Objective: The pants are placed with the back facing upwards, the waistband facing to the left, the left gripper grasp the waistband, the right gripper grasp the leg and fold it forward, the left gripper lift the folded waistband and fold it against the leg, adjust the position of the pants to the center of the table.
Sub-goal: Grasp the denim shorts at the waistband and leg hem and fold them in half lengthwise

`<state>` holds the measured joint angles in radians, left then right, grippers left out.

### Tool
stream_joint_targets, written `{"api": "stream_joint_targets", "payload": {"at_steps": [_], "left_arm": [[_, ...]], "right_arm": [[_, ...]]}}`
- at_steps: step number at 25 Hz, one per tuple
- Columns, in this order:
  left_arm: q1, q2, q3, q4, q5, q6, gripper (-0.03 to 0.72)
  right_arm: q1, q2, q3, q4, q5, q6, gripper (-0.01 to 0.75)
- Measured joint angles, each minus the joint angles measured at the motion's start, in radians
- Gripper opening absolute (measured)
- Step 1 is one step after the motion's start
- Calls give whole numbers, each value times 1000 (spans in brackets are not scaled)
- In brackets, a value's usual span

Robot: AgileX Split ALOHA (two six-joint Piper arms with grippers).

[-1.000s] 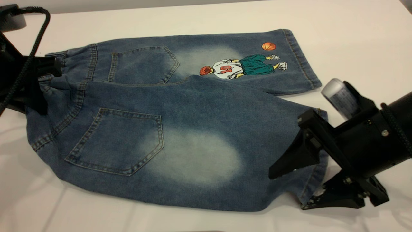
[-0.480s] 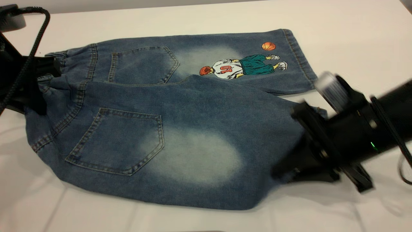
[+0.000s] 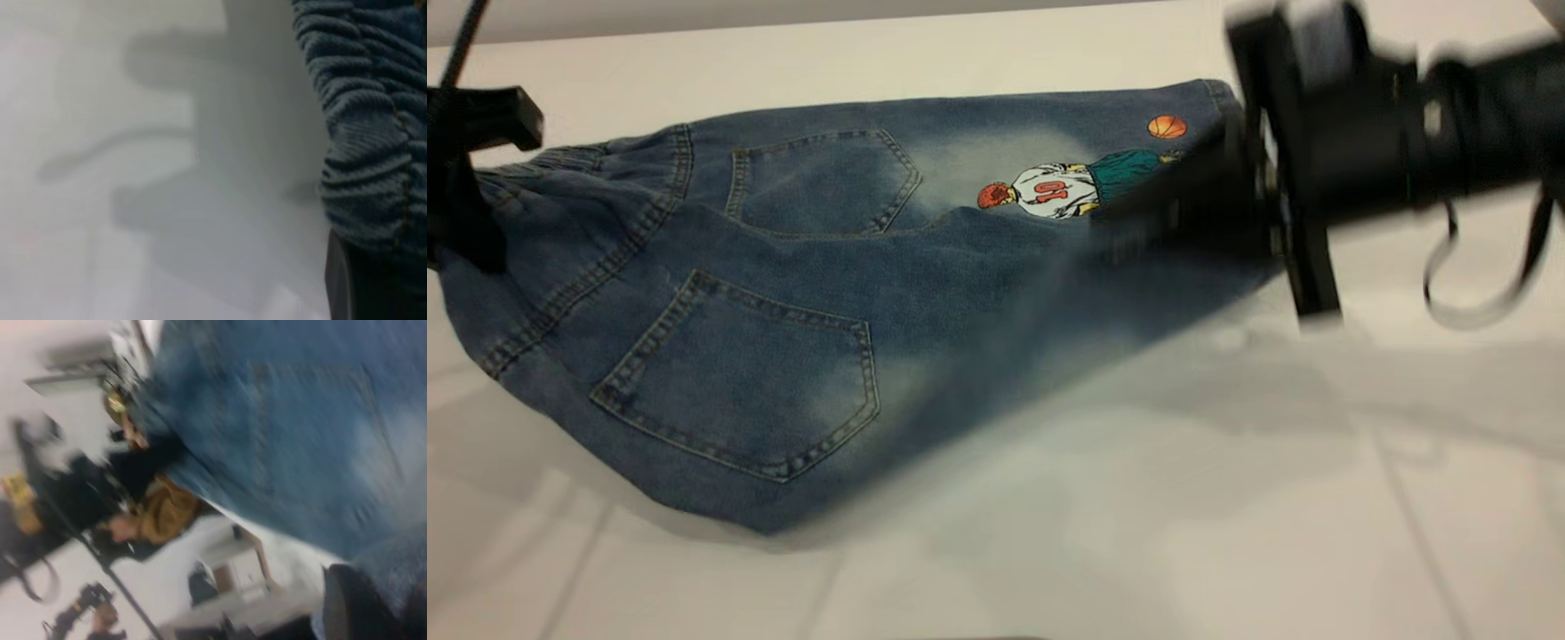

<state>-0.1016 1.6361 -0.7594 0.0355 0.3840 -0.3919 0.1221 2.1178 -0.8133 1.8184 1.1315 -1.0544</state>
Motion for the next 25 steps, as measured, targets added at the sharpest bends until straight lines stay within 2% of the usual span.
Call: {"api": "stream_joint_targets", "payload": {"at_steps": [7,11,14,17,25], "left_arm": [[10,2,-105,-54,81,-32,89],[91,58,-156,-149,98,-32,89],[173,128,-184,-257,109,1,89],[215,200,-228,-373,112,70,89],[223,375,-424,-761,108,276,89]], "right_arm": [[-6,-1,-188,-19,-1,189,38],[-15,5,-274,-24,-83,285,38],[-32,38,-331,-24,-161,355,38],[-50,96,-384,-24,-208,422,38],[-72,238,-528,-24,-272,571,38]]}}
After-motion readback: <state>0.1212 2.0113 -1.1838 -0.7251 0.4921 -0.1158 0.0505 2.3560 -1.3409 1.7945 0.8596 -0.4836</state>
